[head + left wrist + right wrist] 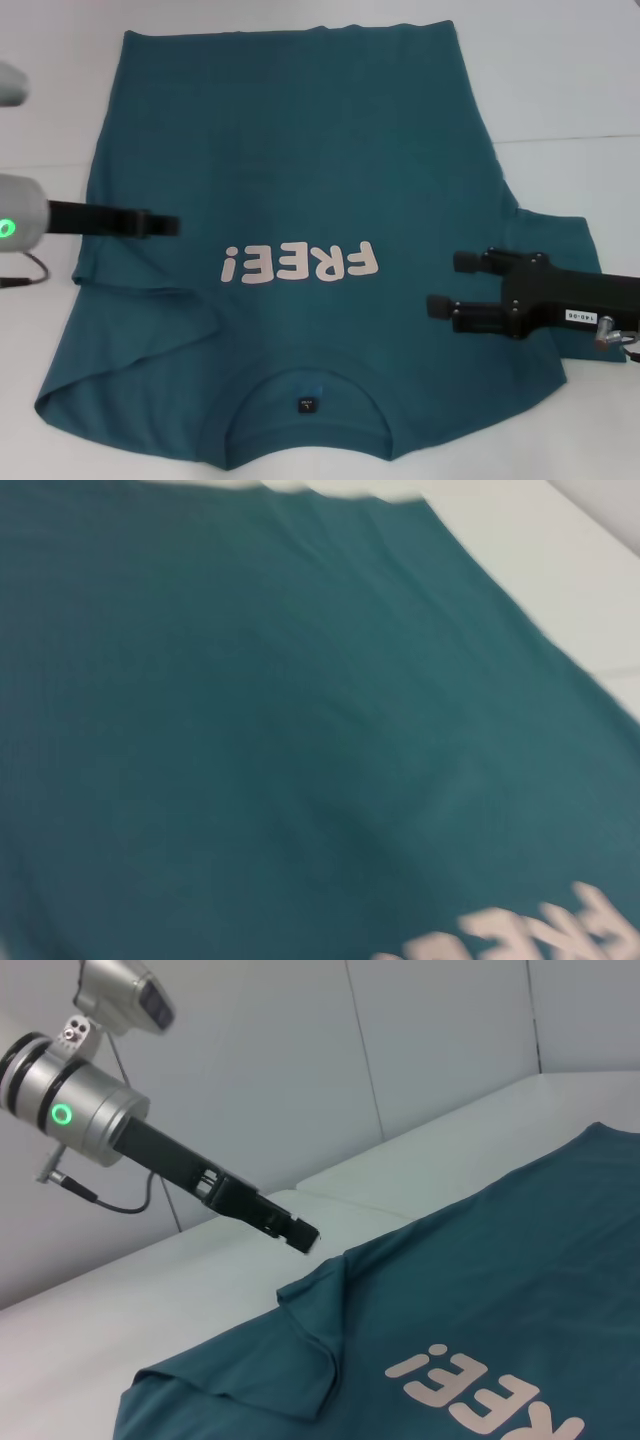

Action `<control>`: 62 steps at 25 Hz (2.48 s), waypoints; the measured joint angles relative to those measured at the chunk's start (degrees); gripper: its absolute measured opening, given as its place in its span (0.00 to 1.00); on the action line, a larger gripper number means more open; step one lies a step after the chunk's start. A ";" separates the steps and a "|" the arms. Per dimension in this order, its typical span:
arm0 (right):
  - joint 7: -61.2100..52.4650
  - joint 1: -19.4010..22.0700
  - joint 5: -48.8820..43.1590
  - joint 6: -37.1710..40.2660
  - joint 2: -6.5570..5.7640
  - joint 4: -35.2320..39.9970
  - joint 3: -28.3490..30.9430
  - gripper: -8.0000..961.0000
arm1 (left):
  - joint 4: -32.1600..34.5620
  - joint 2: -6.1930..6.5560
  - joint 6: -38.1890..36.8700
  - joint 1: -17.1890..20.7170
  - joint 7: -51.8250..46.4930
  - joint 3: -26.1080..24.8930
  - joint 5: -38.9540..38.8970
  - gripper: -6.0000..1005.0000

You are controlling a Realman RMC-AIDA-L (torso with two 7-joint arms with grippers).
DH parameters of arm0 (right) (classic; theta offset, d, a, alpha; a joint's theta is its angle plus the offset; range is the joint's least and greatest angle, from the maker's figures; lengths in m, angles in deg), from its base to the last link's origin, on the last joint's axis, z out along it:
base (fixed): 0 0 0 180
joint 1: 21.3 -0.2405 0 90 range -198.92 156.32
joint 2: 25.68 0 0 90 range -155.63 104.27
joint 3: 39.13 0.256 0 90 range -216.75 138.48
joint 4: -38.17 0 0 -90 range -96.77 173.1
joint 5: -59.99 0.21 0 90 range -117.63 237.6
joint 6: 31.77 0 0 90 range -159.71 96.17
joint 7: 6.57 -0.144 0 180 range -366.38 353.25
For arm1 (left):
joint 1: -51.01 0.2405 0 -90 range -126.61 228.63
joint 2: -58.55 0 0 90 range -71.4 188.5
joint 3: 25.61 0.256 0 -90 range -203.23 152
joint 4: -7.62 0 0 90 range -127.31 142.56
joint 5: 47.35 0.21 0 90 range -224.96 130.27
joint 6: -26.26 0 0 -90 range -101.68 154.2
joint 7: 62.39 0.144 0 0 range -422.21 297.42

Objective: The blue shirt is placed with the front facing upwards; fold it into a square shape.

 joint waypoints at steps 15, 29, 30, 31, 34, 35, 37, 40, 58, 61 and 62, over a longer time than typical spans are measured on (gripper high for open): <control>-0.08 -0.14 0.22 -0.68 -0.06 0.10 0.01 0.95 | 12.18 3.39 17.04 3.04 -4.81 -0.43 1.38 0.81; -0.42 -0.29 0.11 -1.57 0.02 0.10 0.01 0.95 | 23.22 3.06 26.24 -0.74 -0.74 0.10 1.61 0.89; -0.57 -0.31 0.11 -1.59 0.01 0.11 0.00 0.95 | 24.00 3.06 26.76 -1.27 -0.44 0.12 1.61 0.89; -0.71 -0.31 0.10 -1.62 0.00 0.13 0.01 0.95 | 24.45 3.06 27.10 -1.62 -0.38 0.14 1.61 0.89; -0.87 -0.31 0.12 -1.69 -0.04 0.16 0.01 0.95 | 24.88 2.90 27.71 -2.30 -0.29 0.13 1.45 0.89; -0.89 -0.31 0.12 -1.70 -0.04 0.16 0.01 0.95 | 24.90 2.83 27.76 -2.53 -0.22 0.13 1.30 0.89; -0.93 -0.31 0.14 -1.70 -0.06 0.16 0.01 0.95 | 24.94 2.61 27.79 -3.05 -0.15 0.12 1.21 0.89; -0.96 -0.31 0.15 -1.70 -0.07 0.16 0.01 0.95 | 25.13 2.00 27.95 -3.99 0.28 0.12 1.10 0.89; -0.96 -0.19 0.32 -1.56 0.02 0.09 0.01 0.95 | 27.38 1.01 30.56 -9.30 0.70 -0.34 0.99 0.88; -2.10 -0.14 0.32 -1.52 0.02 0.18 0.91 0.95 | 22.87 0.53 26.48 -7.64 0.71 -0.19 1.00 0.88; -3.00 -0.12 0.33 -1.40 0.02 0.31 1.41 0.95 | 20.52 0.25 24.40 -6.73 0.71 -0.14 0.99 0.88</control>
